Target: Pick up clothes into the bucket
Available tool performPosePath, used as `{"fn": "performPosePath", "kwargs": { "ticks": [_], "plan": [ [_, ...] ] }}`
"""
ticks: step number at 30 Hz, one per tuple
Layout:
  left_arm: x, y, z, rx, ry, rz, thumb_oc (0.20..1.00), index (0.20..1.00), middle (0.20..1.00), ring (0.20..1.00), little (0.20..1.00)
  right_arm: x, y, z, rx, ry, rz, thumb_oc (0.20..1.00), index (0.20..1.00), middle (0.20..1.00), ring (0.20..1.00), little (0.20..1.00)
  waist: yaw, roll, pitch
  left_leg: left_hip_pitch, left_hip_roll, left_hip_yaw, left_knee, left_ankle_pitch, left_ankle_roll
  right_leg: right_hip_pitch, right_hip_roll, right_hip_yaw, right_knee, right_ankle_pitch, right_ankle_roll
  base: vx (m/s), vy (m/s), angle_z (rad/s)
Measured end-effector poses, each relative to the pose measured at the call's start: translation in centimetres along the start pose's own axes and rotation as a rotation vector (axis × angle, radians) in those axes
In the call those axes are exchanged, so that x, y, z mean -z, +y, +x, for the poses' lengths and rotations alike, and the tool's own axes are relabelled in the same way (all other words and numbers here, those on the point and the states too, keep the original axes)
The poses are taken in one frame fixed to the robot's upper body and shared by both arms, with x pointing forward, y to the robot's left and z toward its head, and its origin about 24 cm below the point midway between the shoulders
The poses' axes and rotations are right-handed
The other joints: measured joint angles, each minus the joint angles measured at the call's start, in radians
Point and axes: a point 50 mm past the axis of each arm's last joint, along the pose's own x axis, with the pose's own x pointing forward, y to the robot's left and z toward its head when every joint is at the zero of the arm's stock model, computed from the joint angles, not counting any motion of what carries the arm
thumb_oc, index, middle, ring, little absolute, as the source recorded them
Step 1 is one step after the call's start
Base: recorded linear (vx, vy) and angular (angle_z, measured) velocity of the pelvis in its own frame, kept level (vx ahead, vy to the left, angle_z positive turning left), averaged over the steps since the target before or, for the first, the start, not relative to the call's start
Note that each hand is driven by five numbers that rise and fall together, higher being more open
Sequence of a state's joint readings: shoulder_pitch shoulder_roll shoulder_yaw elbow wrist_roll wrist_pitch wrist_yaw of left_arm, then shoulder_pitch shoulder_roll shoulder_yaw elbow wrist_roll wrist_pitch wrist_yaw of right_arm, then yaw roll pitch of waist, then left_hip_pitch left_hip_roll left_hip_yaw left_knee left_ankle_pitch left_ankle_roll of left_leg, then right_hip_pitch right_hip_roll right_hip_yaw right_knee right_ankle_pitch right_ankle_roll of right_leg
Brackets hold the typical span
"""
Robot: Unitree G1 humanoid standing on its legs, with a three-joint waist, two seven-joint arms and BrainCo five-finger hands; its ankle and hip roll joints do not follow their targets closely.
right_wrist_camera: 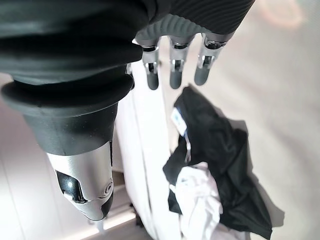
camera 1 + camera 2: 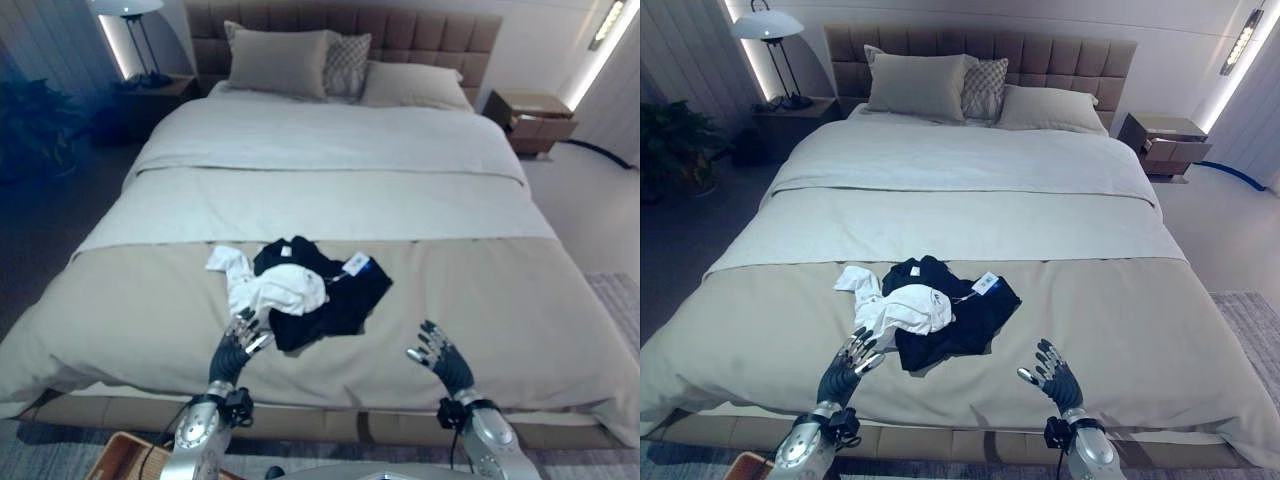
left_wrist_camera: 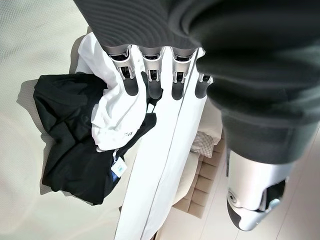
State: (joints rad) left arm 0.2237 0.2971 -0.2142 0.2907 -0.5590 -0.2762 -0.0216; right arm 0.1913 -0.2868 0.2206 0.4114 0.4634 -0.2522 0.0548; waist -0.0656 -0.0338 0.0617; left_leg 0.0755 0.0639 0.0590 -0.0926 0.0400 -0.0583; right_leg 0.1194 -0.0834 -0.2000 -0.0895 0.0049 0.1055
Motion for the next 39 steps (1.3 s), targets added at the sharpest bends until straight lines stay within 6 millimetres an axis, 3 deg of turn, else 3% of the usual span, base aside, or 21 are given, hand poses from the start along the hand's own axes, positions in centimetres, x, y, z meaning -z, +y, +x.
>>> {"fn": "performPosePath", "kwargs": {
  "ticks": [15,22,26,28,30,32,33,34,36,39],
  "plan": [
    [0.1,0.1,-0.1,-0.002,0.004,0.0,1.0,1.0,1.0,1.0,1.0,0.2,-0.1,-0.2,0.001,0.009,-0.001,1.0,1.0,1.0,1.0,1.0,0.003,-0.004,0.004,0.001,0.001,-0.001,0.0,0.0,0.0,0.004,0.001,0.0,0.0,0.0,0.0,0.0,-0.01,0.0],
    [0.1,0.2,0.0,-0.004,0.006,0.002,1.0,1.0,1.0,1.0,1.0,-0.4,-0.4,-0.2,-0.013,-0.007,-0.053,1.0,1.0,1.0,1.0,1.0,0.005,0.01,0.047,-0.016,0.0,-0.021,0.013,0.002,-0.004,0.01,0.003,-0.015,0.001,-0.002,-0.001,-0.02,-0.073,0.09],
    [-0.2,0.4,0.1,-0.001,0.002,0.016,1.0,1.0,1.0,1.0,1.0,-1.0,-0.7,-0.1,-0.025,-0.022,-0.092,1.0,1.0,1.0,1.0,1.0,0.027,0.004,0.093,-0.067,-0.003,-0.06,0.111,-0.01,-0.022,0.008,0.0,-0.035,0.003,-0.006,-0.009,0.0,0.004,0.18],
    [-0.1,0.4,0.0,-0.001,0.003,0.016,1.0,1.0,1.0,1.0,1.0,-1.4,-0.9,0.0,-0.025,-0.032,-0.106,1.0,1.0,1.0,1.0,1.0,0.035,0.004,0.118,-0.098,-0.001,-0.063,0.143,-0.029,-0.037,0.01,-0.009,-0.045,0.004,0.0,-0.018,0.0,0.136,0.21],
    [-0.2,0.3,0.3,0.004,0.001,0.016,1.0,1.0,1.0,1.0,1.0,-2.0,-1.3,0.3,-0.006,-0.05,-0.117,1.0,1.0,1.0,1.0,1.0,0.027,0.0,0.136,-0.134,0.034,-0.051,0.179,-0.037,-0.041,-0.004,-0.025,-0.074,0.017,-0.016,-0.045,0.02,0.129,0.35],
    [-0.1,0.2,0.3,0.005,0.002,0.011,1.0,1.0,1.0,1.0,1.0,-2.5,-1.7,0.4,0.005,-0.068,-0.13,1.0,1.0,1.0,1.0,1.0,0.025,0.015,0.134,-0.139,0.084,-0.03,0.153,-0.03,-0.04,-0.031,-0.043,-0.073,0.038,-0.031,-0.034,0.0,0.138,0.07],
    [-0.1,-0.2,0.3,0.01,-0.004,-0.003,1.0,1.0,1.0,1.0,1.0,-3.0,-2.4,0.3,0.016,-0.075,-0.164,1.0,1.0,1.0,1.0,1.0,0.023,0.058,0.118,-0.137,0.116,-0.027,0.12,-0.012,-0.019,-0.06,-0.044,-0.068,0.063,-0.024,-0.001,-0.1,0.14,0.01],
    [-0.4,-0.4,0.6,0.016,-0.017,-0.006,1.0,1.0,1.0,1.0,1.0,-3.2,-2.8,0.4,0.029,-0.076,-0.178,1.0,1.0,1.0,1.0,1.0,0.025,0.077,0.116,-0.131,0.113,-0.016,0.091,0.0,-0.068,-0.076,-0.058,-0.068,0.072,-0.019,0.018,-0.2,0.14,-0.03],
    [-1.7,-0.1,1.1,0.031,-0.067,0.022,1.0,1.0,1.0,1.0,1.0,-4.1,-1.8,1.3,-0.006,-0.109,-0.215,1.0,1.0,1.0,1.0,1.0,0.033,0.037,0.137,-0.164,0.059,0.009,0.09,0.013,-0.057,-0.142,-0.112,-0.05,0.11,-0.011,0.044,-0.24,0.113,-0.14],
    [-4.0,0.3,2.1,0.048,-0.134,0.082,1.0,1.0,1.0,1.0,1.0,-6.7,0.3,3.4,-0.059,-0.203,-0.293,1.0,1.0,1.0,1.0,1.0,0.039,-0.015,0.182,-0.259,0.018,0.019,0.131,0.018,-0.051,-0.237,-0.17,-0.028,0.141,0.004,0.061,-0.17,0.081,-0.09]
  ]
}}
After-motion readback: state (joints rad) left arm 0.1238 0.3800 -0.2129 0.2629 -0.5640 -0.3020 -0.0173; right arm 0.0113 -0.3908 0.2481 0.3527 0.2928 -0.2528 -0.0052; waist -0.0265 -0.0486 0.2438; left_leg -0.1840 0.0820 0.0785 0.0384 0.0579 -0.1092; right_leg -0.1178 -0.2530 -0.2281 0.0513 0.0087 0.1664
